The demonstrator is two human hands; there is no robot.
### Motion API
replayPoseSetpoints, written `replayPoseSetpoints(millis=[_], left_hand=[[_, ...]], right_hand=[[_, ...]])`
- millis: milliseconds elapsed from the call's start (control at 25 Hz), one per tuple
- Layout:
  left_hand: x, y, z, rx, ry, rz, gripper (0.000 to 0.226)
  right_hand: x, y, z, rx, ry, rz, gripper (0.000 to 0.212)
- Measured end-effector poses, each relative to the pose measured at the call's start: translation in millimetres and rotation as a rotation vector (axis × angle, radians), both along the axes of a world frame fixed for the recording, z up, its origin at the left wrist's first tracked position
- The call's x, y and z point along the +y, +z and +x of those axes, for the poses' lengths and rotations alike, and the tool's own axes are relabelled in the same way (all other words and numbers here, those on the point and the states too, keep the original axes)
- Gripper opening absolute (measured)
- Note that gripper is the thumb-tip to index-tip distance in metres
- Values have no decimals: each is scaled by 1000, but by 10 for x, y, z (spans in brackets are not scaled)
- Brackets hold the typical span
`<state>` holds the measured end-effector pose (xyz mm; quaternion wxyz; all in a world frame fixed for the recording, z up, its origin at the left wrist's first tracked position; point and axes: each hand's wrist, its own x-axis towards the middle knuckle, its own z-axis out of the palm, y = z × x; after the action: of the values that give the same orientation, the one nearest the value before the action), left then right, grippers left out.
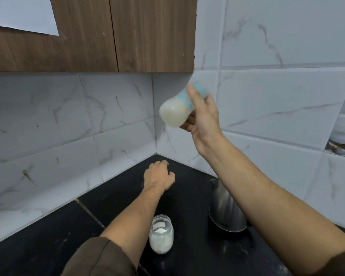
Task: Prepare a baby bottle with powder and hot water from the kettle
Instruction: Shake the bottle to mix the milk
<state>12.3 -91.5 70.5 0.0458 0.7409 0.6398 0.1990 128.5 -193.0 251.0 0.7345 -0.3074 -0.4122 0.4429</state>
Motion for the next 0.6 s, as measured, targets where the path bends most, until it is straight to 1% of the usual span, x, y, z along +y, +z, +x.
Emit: replayPoseSetpoints(millis=[40, 80, 120, 160, 200, 240, 280, 360, 400, 440, 480, 560, 600], left_hand=[[6, -5, 13, 2, -3, -2, 50], [8, -9, 19, 4, -7, 0, 50], [7, -9, 19, 2, -11, 6, 50], [7, -7, 10, -4, -11, 12, 49], [8, -6, -12, -7, -6, 16, 49], [16, -7, -38, -5, 1, 16, 49], [28, -7, -66, -2, 7, 12, 49], [50, -2, -89, -2, 17, -1, 50], [55, 5, -84, -3, 18, -6, 50], [54, 10, -72, -1, 14, -6, 51], [54, 14, -51, 2, 6, -1, 51], [44, -3, -20, -4, -4, 9, 50], [39, -7, -13, -7, -1, 10, 50]], right_hand=[[-12, -40, -23, -96, 7, 49, 56], [-15, -20, -41, -91, -5, 73, 56], [14, 39, -18, 18, -36, 44, 57], [39, 90, 24, 192, -65, 16, 60], [73, 118, 62, 325, -81, 2, 63], [81, 138, 91, 361, -77, -20, 64], [85, 137, 112, 276, -45, -32, 63], [37, 50, 78, -88, 16, -18, 55], [21, -13, 67, -202, 31, 21, 54], [22, -18, 54, -200, 20, 39, 55], [47, 21, 60, -89, -13, 19, 58], [103, 70, 102, 270, -61, -24, 64], [105, 83, 100, 323, -63, -42, 65]])
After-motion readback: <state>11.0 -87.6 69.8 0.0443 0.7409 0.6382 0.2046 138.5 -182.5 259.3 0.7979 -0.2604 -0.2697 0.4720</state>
